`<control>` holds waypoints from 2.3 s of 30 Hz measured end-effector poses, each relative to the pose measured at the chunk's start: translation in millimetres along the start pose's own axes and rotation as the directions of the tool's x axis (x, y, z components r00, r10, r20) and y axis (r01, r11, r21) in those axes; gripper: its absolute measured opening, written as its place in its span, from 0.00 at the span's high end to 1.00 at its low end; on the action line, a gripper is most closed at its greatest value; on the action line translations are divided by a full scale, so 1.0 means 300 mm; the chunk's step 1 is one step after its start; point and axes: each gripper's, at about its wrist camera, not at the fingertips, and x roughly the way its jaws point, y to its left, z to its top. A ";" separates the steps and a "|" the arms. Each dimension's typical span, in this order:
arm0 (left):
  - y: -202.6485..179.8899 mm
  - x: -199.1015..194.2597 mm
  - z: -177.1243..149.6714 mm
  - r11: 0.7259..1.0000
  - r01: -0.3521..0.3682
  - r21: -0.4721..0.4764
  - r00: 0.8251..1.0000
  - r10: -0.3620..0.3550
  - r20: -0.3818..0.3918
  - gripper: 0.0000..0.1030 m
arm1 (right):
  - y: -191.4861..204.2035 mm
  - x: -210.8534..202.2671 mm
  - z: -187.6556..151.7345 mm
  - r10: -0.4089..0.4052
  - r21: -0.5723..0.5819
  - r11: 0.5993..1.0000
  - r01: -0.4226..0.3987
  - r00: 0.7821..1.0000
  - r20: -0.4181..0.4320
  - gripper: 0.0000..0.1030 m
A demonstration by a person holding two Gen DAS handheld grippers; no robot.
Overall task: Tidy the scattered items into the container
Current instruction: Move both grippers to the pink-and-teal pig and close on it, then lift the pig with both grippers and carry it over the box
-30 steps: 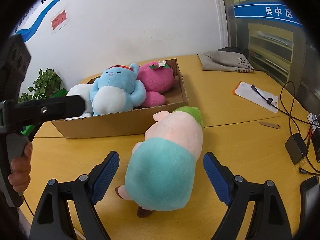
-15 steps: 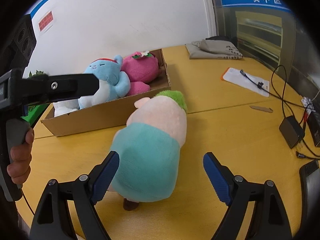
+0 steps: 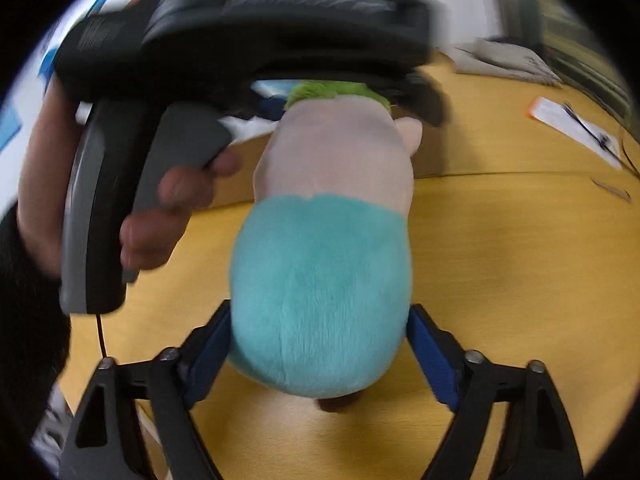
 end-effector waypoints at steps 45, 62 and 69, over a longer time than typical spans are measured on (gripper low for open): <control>-0.017 -0.315 0.147 0.998 0.063 0.012 0.967 -0.064 0.247 0.39 | -0.003 -0.113 0.156 -0.007 -0.069 0.998 0.012 0.997 0.081 0.33; 0.368 -0.013 0.487 1.000 -0.005 -0.029 0.991 0.009 0.131 0.40 | -0.070 0.266 0.485 -0.071 -0.153 0.983 0.102 0.978 0.196 0.32; 0.389 0.105 0.463 0.997 0.065 -0.048 0.994 -0.060 0.090 0.39 | -0.110 0.216 0.447 -0.050 -0.117 0.991 0.060 0.995 0.091 0.30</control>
